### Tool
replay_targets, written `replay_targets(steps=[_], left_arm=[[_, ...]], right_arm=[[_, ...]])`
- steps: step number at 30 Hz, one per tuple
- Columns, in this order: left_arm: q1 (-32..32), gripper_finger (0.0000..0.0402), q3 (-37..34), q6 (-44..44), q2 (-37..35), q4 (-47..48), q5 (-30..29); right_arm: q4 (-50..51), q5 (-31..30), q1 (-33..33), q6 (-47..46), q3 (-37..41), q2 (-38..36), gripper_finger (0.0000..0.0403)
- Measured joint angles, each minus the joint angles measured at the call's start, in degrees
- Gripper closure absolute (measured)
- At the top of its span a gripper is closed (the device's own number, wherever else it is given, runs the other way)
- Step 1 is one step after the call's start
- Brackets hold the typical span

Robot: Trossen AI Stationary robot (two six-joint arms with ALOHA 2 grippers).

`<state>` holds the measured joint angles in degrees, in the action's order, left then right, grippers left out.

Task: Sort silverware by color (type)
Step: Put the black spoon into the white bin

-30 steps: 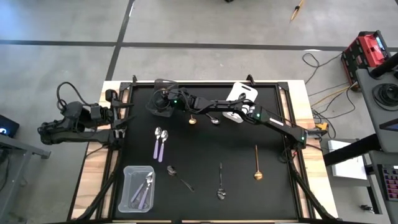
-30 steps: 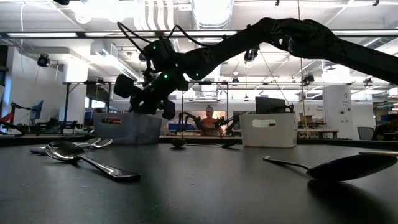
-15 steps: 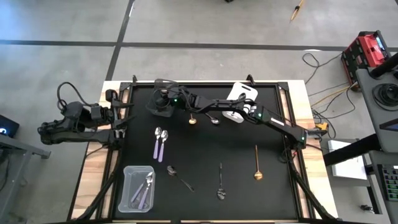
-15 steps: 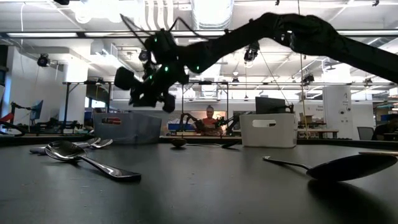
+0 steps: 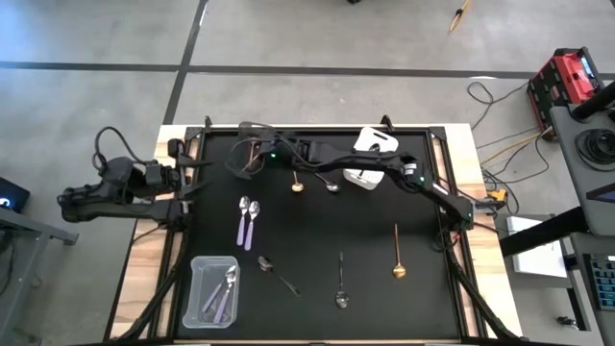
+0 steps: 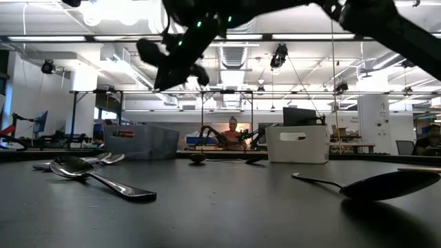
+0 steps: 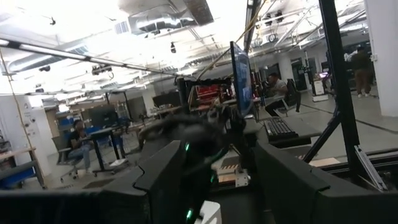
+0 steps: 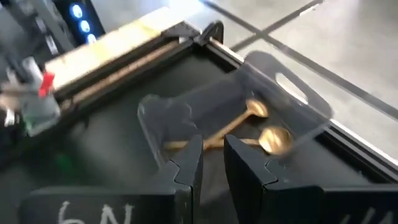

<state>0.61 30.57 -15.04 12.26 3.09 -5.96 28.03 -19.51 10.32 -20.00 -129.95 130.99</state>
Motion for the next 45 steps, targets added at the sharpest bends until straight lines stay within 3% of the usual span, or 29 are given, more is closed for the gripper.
replay_targets(steps=[5,11,15,28,33,45], left_arm=[[-0.01,0.0214,0.00,0.21,3.97,-0.46,-6.24],[0.01,0.0214,0.52,0.37,10.16,-0.54,-13.54],[-0.03,0.0214,1.37,1.33,14.56,-0.77,-13.64],[-0.03,0.0214,3.51,5.46,25.73,-0.97,-13.61],[-0.03,0.0214,3.54,6.92,27.23,-0.94,-13.61],[-0.18,0.0214,3.54,12.79,27.53,-0.94,-11.85]], right_arm=[[9.23,-0.81,-2.41,1.53,0.00,-5.22,0.0346],[18.87,-10.17,-6.53,3.54,0.00,-10.42,0.0346],[26.48,-13.31,-9.44,3.42,0.00,-12.92,0.0346],[46.65,-11.31,-18.05,-7.52,0.00,-14.41,0.0349],[50.71,-8.58,-21.04,-10.06,0.00,-14.41,0.0360],[56.84,-8.97,-26.56,-10.00,0.00,-14.41,0.0376]])
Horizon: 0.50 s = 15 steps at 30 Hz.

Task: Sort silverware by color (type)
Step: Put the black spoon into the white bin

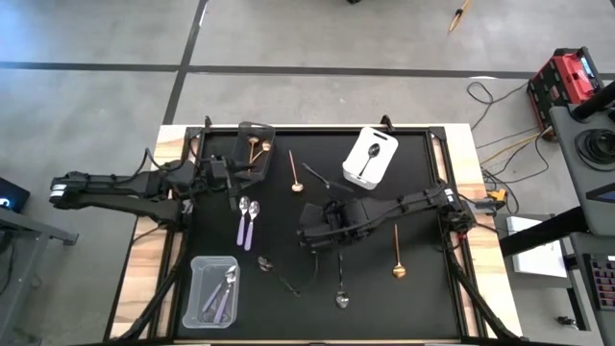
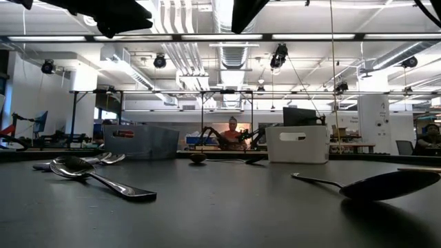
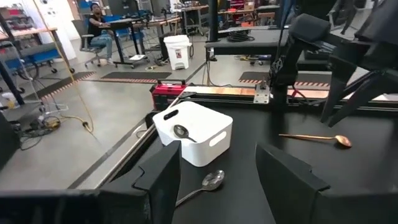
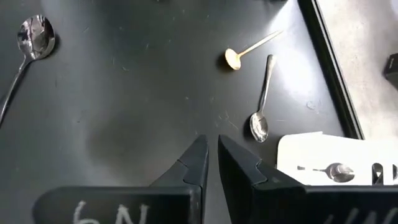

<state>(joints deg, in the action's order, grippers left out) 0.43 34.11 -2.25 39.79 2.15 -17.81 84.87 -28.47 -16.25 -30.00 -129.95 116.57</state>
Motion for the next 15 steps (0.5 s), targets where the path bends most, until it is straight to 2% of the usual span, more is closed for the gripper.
replay_targets(steps=[10,15], left_arm=[[-0.32,0.0214,-0.02,4.40,-1.21,2.92,11.35],[-1.06,0.0214,0.00,6.29,-1.13,3.68,12.57]], right_arm=[[0.27,-0.37,-1.36,-0.21,3.53,-1.07,0.0376],[-0.31,-2.23,-1.40,-3.71,9.74,-4.23,0.0376]])
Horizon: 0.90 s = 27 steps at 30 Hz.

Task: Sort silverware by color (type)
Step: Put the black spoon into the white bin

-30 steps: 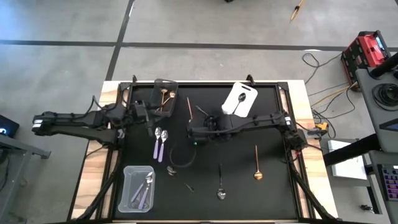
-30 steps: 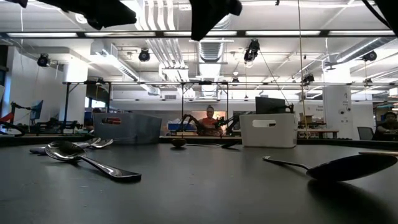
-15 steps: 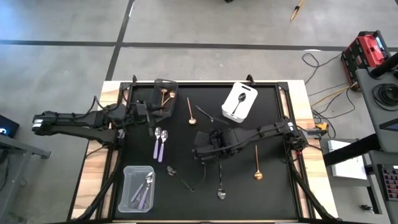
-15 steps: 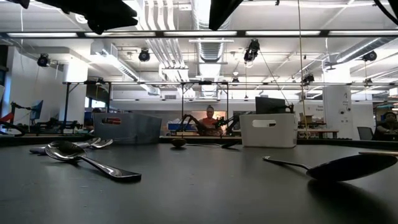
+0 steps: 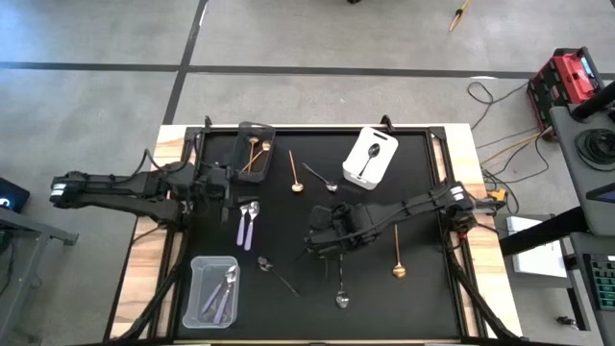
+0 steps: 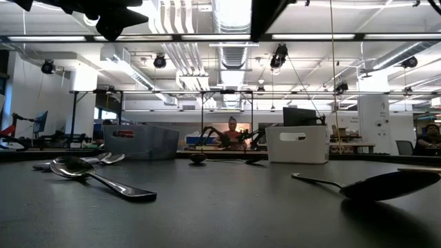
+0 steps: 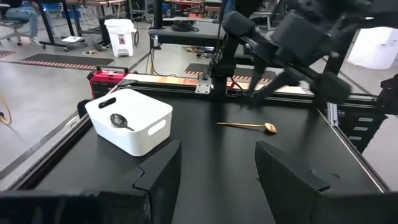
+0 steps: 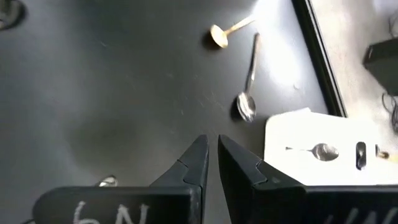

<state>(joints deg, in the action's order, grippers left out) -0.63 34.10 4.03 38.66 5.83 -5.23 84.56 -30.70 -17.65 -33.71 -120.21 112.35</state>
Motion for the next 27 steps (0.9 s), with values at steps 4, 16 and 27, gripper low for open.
replay_targets(steps=[4,16,27], left_arm=[[-0.10,0.0214,-0.01,0.00,0.72,-0.65,-0.02],[-0.08,0.0214,-0.06,-2.01,2.73,-4.51,-0.10],[-0.08,0.0214,-0.06,-2.03,3.54,-5.96,-0.17]], right_arm=[[-3.63,-0.46,-0.11,-3.83,7.95,-4.67,0.0376],[-25.19,9.51,-0.35,-17.52,32.96,-16.24,0.0376],[-37.03,27.33,-0.35,-31.99,41.12,-12.64,0.0376]])
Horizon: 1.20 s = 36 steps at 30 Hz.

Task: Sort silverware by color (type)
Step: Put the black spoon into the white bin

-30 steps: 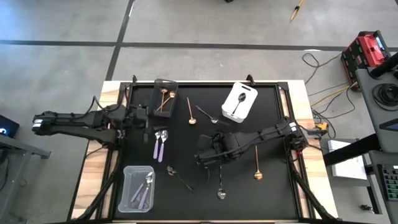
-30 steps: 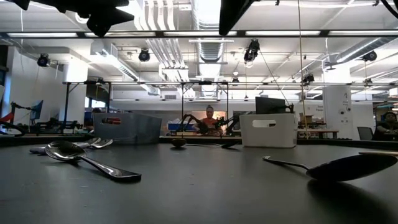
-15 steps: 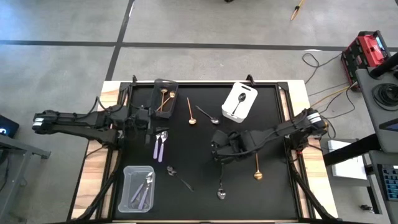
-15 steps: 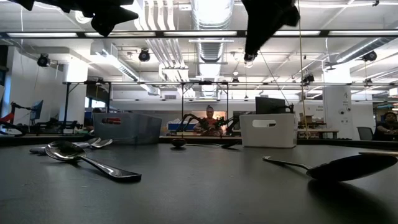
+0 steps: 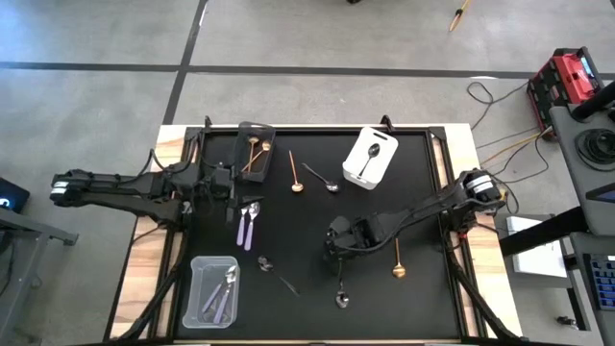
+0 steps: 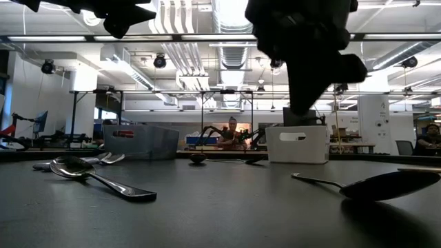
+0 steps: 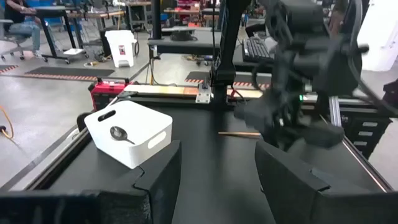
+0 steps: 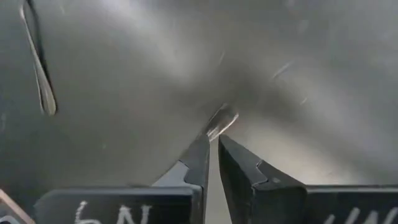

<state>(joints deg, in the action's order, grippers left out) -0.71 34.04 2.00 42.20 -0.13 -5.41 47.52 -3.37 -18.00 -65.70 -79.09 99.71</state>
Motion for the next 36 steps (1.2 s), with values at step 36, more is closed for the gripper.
replay_targets(steps=[36], left_arm=[[-7.37,0.0214,13.83,-12.26,39.37,-18.85,10.93]], right_arm=[[4.56,-10.27,-12.99,1.07,0.32,-8.17,0.0376]])
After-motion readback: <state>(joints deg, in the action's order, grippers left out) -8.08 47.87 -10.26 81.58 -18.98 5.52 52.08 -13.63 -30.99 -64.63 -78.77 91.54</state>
